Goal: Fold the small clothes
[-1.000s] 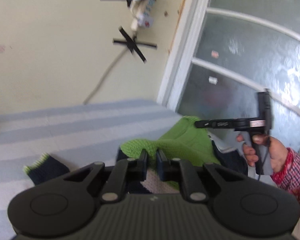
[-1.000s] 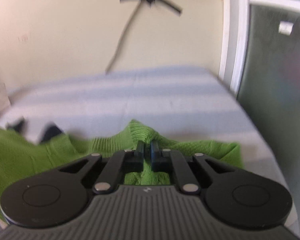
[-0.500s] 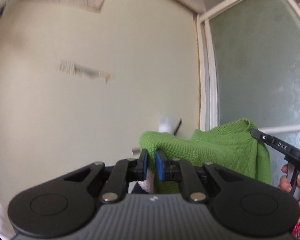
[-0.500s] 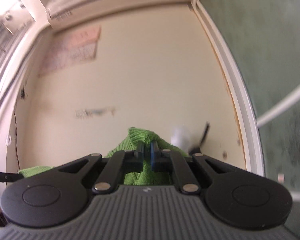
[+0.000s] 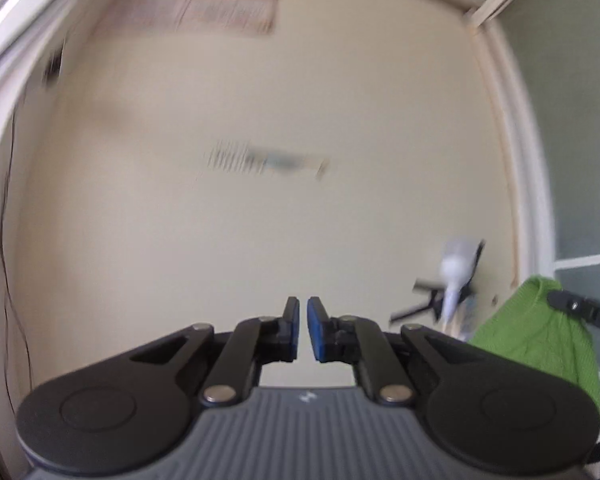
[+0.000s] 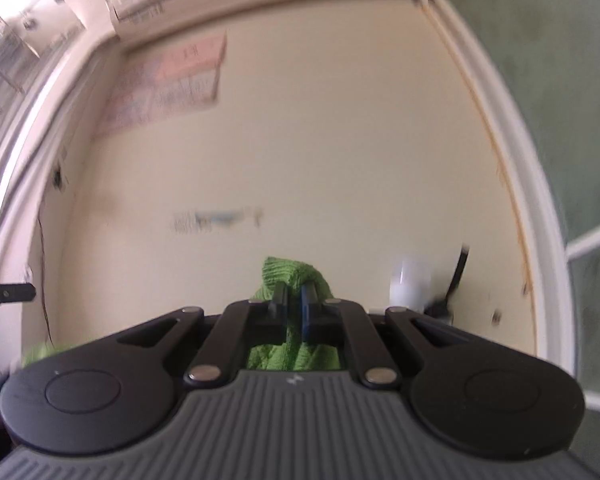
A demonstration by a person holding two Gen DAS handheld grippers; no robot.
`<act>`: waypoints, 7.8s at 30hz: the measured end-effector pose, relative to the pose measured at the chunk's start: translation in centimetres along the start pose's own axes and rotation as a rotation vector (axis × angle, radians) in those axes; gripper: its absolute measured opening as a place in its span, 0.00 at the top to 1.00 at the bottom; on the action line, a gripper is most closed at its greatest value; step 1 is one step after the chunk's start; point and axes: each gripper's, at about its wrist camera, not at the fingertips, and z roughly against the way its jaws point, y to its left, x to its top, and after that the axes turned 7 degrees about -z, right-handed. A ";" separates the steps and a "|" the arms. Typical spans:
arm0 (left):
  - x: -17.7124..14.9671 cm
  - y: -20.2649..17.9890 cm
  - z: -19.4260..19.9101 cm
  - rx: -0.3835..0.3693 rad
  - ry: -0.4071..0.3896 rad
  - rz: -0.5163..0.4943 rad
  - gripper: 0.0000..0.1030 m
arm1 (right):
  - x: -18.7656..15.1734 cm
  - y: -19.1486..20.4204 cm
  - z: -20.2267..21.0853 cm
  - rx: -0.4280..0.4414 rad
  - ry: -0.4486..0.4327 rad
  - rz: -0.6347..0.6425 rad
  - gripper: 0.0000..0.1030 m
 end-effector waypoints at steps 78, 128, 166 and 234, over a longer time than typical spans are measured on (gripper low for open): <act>-30.1 -7.6 -30.5 0.092 0.876 -0.173 0.87 | -30.6 -11.0 -18.3 -0.234 0.765 -0.066 0.80; -24.2 8.8 6.4 -0.005 0.710 0.156 0.26 | -22.4 -2.1 8.8 0.061 0.917 -0.058 0.70; -27.4 6.2 -8.0 -0.104 0.711 0.266 0.08 | -28.9 -15.3 -5.3 -0.370 0.631 -0.698 0.48; -32.0 -1.7 -24.1 -0.335 0.699 0.161 0.25 | -29.8 -0.2 -15.0 -0.021 0.990 0.135 0.54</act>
